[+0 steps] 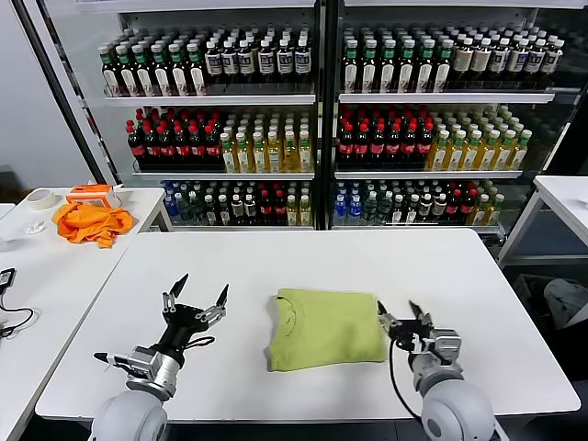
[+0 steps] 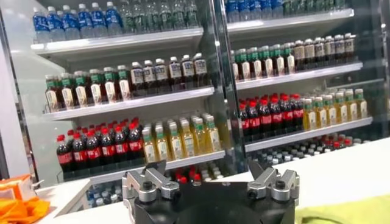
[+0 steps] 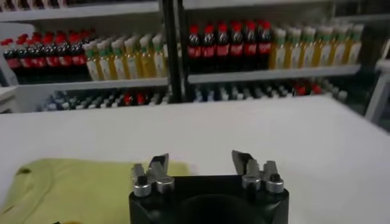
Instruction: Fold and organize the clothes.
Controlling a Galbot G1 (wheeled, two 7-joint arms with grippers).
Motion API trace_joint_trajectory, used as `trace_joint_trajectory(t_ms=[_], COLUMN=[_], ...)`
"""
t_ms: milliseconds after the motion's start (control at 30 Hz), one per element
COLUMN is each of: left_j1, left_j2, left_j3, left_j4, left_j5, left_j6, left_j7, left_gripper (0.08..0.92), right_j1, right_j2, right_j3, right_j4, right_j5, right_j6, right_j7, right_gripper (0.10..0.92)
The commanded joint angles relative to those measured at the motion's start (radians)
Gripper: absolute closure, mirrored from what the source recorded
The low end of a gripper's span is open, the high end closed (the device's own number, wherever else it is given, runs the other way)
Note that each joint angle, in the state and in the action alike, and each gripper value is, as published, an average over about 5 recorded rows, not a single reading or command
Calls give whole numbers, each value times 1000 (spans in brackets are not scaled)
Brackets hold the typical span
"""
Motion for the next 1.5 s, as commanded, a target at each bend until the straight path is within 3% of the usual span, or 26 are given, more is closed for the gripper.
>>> trace_joint_trajectory(t_ms=[33,233,1500], left_j1=[-34,-29,-82], left_j2=[-16,-14,-15], left_j3=[11,3,3], left_j4=[41,55,133], left_j5=[158,117,86], left_j6=[26,15,-163], left_j7=[-4,-15,87], left_gripper=[177,177,177], right_j1=[26,67,47], right_j2=[-48,-66,-50], right_j3=[121,129,116], right_j4=[-110,-185,-194], right_j5=[-267,-232,-311], right_j6=[220,241,264], right_j7=[-168,-185,-209], right_gripper=[300,207,203])
